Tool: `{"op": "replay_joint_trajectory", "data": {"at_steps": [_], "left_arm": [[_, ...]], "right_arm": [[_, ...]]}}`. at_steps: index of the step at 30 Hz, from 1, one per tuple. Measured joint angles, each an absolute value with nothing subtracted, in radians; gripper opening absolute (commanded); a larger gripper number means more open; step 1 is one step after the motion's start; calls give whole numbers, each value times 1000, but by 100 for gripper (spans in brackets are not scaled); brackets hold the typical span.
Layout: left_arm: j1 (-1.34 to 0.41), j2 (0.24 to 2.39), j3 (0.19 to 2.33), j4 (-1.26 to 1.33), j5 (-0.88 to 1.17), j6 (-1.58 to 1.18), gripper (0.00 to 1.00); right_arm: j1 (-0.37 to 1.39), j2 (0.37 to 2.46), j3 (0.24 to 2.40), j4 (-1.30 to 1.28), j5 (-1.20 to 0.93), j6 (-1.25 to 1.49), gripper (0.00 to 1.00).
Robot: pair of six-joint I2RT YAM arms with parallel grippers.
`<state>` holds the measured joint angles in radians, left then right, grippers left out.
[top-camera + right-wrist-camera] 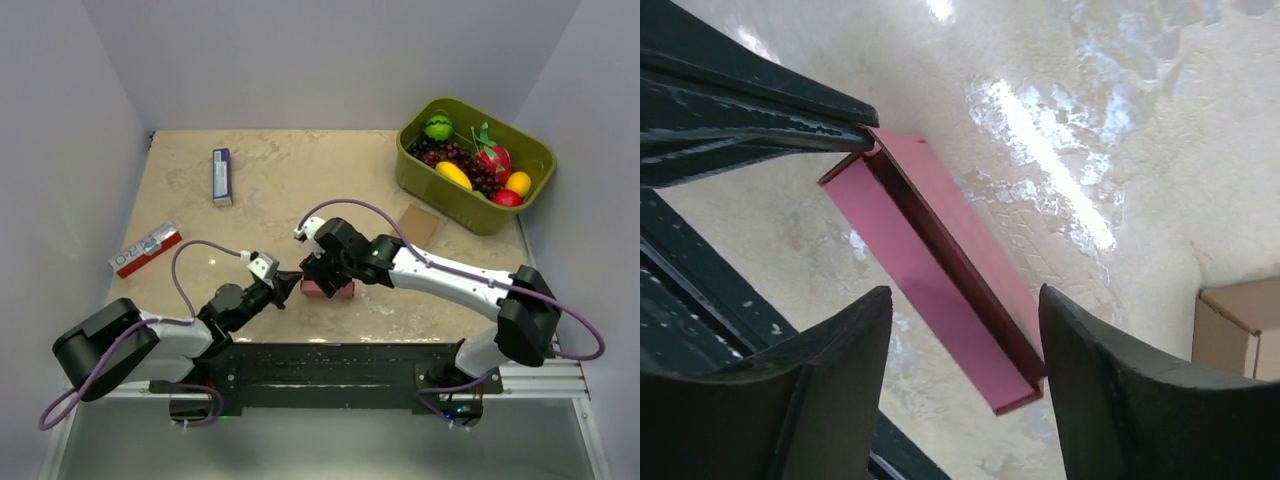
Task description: Fold the paper box
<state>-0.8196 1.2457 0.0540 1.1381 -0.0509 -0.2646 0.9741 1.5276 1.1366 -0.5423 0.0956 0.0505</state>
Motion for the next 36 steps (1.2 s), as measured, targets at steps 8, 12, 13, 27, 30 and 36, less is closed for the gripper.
{"op": "replay_joint_trajectory", "data": {"at_steps": [8, 12, 13, 27, 30, 36], "left_arm": [[-820, 1230, 54, 1111, -27, -240, 0], [-820, 1214, 54, 1090, -24, -229, 0], [-820, 1211, 54, 1085, -20, -224, 0], [-820, 1210, 81, 1042, 19, -215, 0], [-820, 1217, 98, 1021, 20, -215, 0], [-820, 1222, 126, 980, 22, -215, 0]], "right_arm": [[974, 1333, 1077, -555, 270, 244, 73], [973, 1221, 1008, -566, 333, 339, 69], [973, 1192, 981, -565, 336, 355, 68], [973, 1185, 854, -468, 324, 362, 44], [973, 1170, 831, -461, 305, 363, 45], [976, 1079, 791, -461, 252, 395, 45]]}}
